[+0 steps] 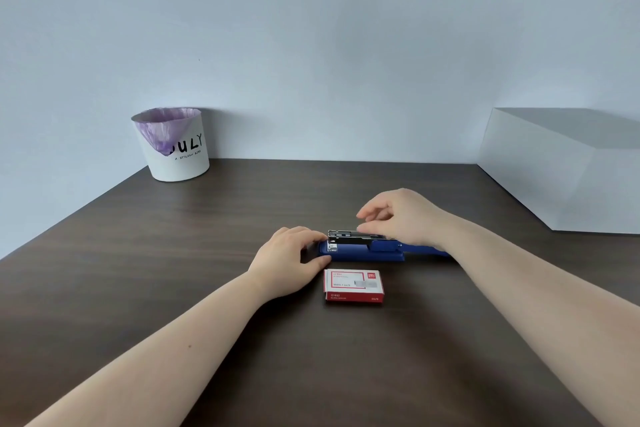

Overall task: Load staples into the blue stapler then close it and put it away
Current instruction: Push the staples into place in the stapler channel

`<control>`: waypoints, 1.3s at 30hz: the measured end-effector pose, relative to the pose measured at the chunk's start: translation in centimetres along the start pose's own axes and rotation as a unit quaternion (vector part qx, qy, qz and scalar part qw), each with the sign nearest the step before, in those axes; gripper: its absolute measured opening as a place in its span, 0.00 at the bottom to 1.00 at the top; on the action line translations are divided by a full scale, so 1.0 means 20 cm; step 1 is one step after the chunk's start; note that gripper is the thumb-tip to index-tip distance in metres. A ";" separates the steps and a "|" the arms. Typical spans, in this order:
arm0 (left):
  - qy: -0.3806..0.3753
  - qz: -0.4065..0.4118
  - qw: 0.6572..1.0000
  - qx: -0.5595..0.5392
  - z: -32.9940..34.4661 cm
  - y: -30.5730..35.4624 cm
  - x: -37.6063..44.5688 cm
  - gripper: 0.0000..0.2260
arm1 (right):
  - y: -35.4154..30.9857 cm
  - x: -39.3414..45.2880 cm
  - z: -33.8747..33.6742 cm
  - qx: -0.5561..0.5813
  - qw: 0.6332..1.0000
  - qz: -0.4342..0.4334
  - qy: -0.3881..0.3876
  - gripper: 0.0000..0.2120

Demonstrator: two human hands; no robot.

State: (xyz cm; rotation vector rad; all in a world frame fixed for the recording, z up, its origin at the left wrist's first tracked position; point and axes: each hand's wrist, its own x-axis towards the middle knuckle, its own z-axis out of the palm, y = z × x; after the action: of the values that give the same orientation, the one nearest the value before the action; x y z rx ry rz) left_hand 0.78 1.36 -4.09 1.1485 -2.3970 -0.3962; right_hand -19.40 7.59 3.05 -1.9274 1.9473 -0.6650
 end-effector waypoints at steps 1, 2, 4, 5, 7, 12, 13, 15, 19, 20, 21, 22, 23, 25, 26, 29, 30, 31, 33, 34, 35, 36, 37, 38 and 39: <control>0.001 0.000 1.000 -0.001 0.00 0.00 0.00 0.16 | 0.01 -0.01 -0.01 0.002 1.000 0.001 0.015 0.09; 0.002 0.000 1.000 -0.002 0.00 0.00 0.00 0.16 | 0.02 -0.01 -0.02 -0.012 1.000 0.000 0.025 0.07; 0.003 0.001 1.000 -0.002 0.00 0.00 0.00 0.16 | 0.03 -0.02 -0.01 -0.055 0.998 -0.003 0.022 0.05; 0.003 0.001 1.000 -0.003 0.00 0.00 0.00 0.16 | 0.03 -0.03 -0.01 -0.069 0.997 -0.008 0.014 0.05; 0.004 0.000 1.000 -0.004 0.00 0.00 0.00 0.16 | 0.02 -0.03 0.01 -0.092 0.995 -0.022 -0.009 0.06; 0.001 -0.001 1.000 0.001 0.00 0.00 0.00 0.16 | -0.05 -0.03 0.04 -0.129 0.989 -0.058 -0.039 0.11; 0.001 -0.002 1.000 0.002 0.00 0.00 0.00 0.16 | -0.06 -0.02 0.05 -0.123 0.990 -0.059 -0.037 0.12; 0.002 -0.001 1.000 0.003 0.00 0.00 -0.01 0.16 | -0.08 -0.02 0.06 -0.115 0.991 -0.061 -0.032 0.12; 0.002 0.000 1.000 0.003 0.00 0.00 -0.01 0.16 | -0.08 -0.01 0.06 -0.112 0.991 -0.065 -0.033 0.12; 0.003 0.000 1.000 0.002 0.00 0.00 -0.01 0.16 | -0.08 -0.01 0.06 -0.113 0.991 -0.067 -0.035 0.12; 0.003 0.001 1.000 0.002 0.00 0.00 -0.01 0.16 | -0.08 -0.01 0.06 -0.113 0.991 -0.068 -0.033 0.12; 0.004 0.001 1.000 0.001 0.00 0.00 -0.01 0.16 | -0.08 -0.01 0.06 -0.109 0.991 -0.069 -0.022 0.12; 0.003 0.002 1.000 0.001 0.00 0.00 -0.01 0.16 | -0.07 -0.01 0.05 -0.104 0.992 -0.067 -0.004 0.11; 0.002 0.003 1.000 0.001 0.00 0.00 -0.01 0.16 | -0.04 -0.02 0.01 -0.090 0.994 -0.052 0.033 0.10; 0.003 0.003 1.000 0.002 0.00 0.00 0.00 0.16 | -0.02 -0.03 -0.01 -0.085 0.995 -0.041 0.038 0.10; 0.006 0.000 1.000 -0.004 0.00 0.00 0.00 0.15 | 0.09 -0.06 -0.09 -0.155 0.988 0.005 -0.016 0.19; 0.006 -0.004 1.000 -0.007 0.00 -0.01 0.00 0.15 | 0.13 -0.07 -0.10 -0.203 0.978 0.026 -0.043 0.22; 0.005 -0.005 1.000 -0.007 0.01 -0.01 0.00 0.15 | 0.17 -0.09 -0.11 -0.252 0.964 0.046 -0.068 0.23; 0.000 -0.006 1.000 -0.003 0.01 -0.01 0.01 0.15 | 0.24 -0.13 -0.12 -0.308 0.944 0.078 -0.093 0.22; -0.002 -0.007 1.000 -0.005 0.01 -0.02 0.01 0.14 | 0.27 -0.14 -0.12 -0.313 0.941 0.089 -0.091 0.20; -0.002 -0.009 1.000 -0.007 0.01 -0.02 0.01 0.14 | 0.30 -0.15 -0.14 -0.314 0.941 0.096 -0.082 0.19; -0.002 -0.010 1.000 -0.005 0.01 -0.02 0.01 0.14 | 0.32 -0.16 -0.16 -0.315 0.941 0.099 -0.071 0.18; -0.002 -0.012 1.000 0.000 0.01 -0.02 0.01 0.14 | 0.33 -0.17 -0.18 -0.315 0.942 0.102 -0.063 0.18; -0.002 -0.015 1.000 0.007 0.01 -0.01 0.01 0.14 | 0.33 -0.18 -0.21 -0.306 0.944 0.106 -0.056 0.17; -0.002 -0.019 1.000 0.014 0.01 -0.01 0.00 0.15 | 0.33 -0.18 -0.23 -0.285 0.951 0.109 -0.051 0.16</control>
State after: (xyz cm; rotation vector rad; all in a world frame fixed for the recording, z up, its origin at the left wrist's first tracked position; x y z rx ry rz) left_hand 0.81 1.23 -4.26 1.2074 -2.3934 -0.3785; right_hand -27.34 11.60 3.07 -1.9379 2.4184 0.0772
